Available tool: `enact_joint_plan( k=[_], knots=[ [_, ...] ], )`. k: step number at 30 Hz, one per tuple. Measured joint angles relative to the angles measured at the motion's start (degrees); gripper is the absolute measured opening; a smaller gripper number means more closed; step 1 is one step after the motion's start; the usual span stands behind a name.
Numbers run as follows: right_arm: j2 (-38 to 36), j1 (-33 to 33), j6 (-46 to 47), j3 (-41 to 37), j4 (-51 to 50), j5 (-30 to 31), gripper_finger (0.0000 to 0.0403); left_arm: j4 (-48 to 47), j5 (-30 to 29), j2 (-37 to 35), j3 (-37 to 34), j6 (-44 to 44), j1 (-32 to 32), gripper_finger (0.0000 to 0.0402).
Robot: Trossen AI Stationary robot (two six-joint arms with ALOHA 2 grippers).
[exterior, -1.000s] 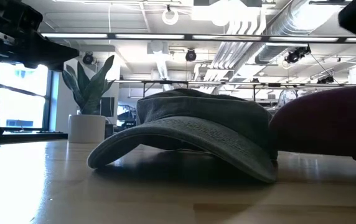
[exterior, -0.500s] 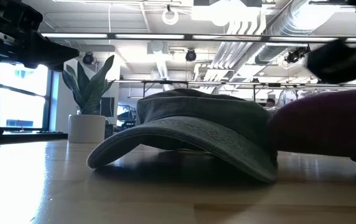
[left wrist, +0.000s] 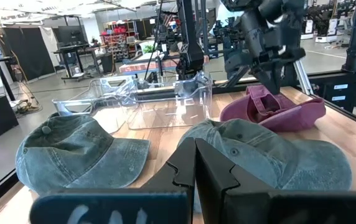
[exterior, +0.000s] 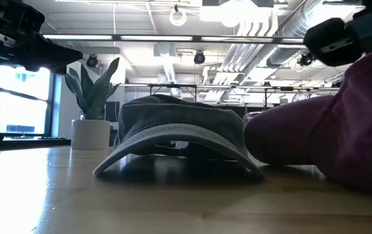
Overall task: Pick & Place hat
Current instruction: Put the right red cap into the top transparent bin
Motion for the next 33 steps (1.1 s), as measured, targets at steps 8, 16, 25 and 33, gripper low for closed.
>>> enact_joint_plan(
  k=[8,16,25,33],
  knots=[
    [-0.6,-1.0,13.8,-3.3,-3.2,-7.8,0.0045,0.0,0.0,0.0,0.0,0.0,0.0,0.0000],
    [4.1,-0.4,12.9,-7.0,-2.5,-18.5,0.0009,0.0,0.0,0.0,0.0,0.0,0.0,0.0000],
    [1.0,0.6,6.7,5.1,-12.5,-4.5,0.0005,0.0,0.0,0.0,0.0,0.0,0.0,0.0000],
    [2.1,1.6,4.8,0.5,-3.6,-2.3,0.0102,0.0,0.0,0.0,0.0,0.0,0.0,0.0000]
  ],
)
